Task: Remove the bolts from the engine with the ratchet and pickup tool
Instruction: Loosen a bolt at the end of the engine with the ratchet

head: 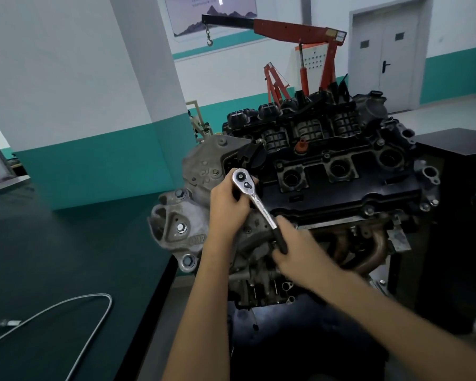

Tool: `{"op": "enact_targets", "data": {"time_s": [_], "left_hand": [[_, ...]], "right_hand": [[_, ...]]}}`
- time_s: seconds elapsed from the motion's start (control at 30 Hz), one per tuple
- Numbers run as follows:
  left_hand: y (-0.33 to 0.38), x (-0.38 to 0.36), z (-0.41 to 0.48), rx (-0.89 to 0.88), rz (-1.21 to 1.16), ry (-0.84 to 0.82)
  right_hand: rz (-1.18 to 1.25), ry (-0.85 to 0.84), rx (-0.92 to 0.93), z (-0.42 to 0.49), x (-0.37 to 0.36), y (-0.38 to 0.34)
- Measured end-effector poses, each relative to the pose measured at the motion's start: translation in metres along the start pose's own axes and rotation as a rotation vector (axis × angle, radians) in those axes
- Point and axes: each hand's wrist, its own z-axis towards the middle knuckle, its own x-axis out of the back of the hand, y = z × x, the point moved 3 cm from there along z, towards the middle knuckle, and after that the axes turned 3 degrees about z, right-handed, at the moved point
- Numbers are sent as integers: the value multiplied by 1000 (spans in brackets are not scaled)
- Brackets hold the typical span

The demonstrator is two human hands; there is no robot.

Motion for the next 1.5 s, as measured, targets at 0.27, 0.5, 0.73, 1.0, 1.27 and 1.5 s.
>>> {"op": "enact_targets", "data": {"time_s": [0.27,0.5,0.73,1.0,1.27,1.5], "left_hand": [[2,-1,0,-1,-14,31],[-1,-2,0,34,0,100],[0,1,0,0,-56,6],[-4,-5,2,36,60,-22],[-8,-10,2,86,87,18],[-6,-5,3,-42,38,-20]], "right_hand": [[-692,4,202,43,84,13],[77,115,-107,-10,-32,-18],[-16,3,-52,-4,-9,-6],[-800,25,198,51,90,11],[106,113,-103,-12,-30,-17],[5,-29,-45,-1,1,-2]]}}
